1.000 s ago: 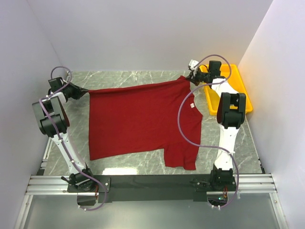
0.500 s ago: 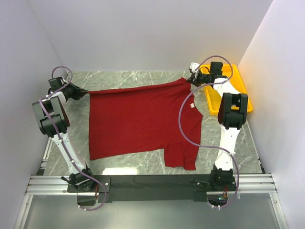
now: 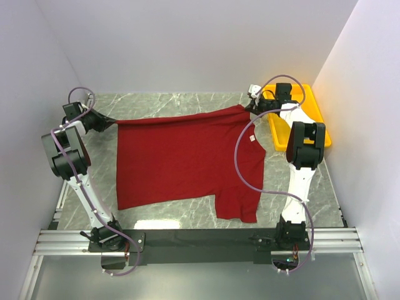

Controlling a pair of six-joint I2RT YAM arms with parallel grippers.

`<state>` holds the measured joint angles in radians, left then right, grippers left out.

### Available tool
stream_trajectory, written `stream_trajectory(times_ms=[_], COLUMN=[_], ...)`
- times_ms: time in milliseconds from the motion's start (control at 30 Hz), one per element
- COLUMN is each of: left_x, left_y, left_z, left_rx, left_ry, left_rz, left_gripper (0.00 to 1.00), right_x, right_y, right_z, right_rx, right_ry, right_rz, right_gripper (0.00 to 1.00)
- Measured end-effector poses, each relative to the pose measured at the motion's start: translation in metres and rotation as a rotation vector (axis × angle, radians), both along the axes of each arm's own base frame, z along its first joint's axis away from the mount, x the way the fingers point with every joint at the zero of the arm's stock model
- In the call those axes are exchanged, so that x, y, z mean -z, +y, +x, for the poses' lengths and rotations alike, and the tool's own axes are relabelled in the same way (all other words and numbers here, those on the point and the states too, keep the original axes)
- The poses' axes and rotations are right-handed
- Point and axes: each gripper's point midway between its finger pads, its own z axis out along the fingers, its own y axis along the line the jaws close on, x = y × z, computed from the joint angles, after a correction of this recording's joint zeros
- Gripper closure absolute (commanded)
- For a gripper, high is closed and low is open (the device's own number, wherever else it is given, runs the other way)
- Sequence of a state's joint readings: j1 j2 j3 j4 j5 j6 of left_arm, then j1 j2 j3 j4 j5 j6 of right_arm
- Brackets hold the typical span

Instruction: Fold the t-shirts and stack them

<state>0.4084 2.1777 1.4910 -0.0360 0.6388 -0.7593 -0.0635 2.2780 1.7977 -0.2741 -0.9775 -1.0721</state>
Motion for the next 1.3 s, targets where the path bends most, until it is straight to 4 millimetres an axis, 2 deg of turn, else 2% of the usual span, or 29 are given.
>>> stream_trajectory(times_ms=[467,633,933,1167,1300], left_x=[0.002,0.001,-0.004,-0.009,-0.011], left_y=[-0.004,-0.006,-0.007,-0.008,-0.009], left_z=[-0.005,-0.006,-0.003,0.000,0.001], left_rx=[0.029,0.039,0.036,0.039,0.041], left_ry=[-0.002,-0.005,-0.020,-0.034,-0.040], left_rz=[-0.016,-0.026,-0.042,-0.052,-0.058], left_gripper=[0.99,0.99,0.99,0.99,0.99], right_x=[-0.004,-0.005,-0.013,-0.032,-0.036], right_y=[0.000,0.005,0.009,0.002,0.001], right_z=[0.000,0.006,0.027,0.046,0.049], right_rx=[0.003,0.008,0.048,0.117,0.128], right_ry=[-0.007,-0.040,-0.152,-0.205,-0.219], right_rz=[0.002,-0.031,-0.126,-0.157,-0.157], right_gripper=[0.99,0.98,0.94,0.91,0.90])
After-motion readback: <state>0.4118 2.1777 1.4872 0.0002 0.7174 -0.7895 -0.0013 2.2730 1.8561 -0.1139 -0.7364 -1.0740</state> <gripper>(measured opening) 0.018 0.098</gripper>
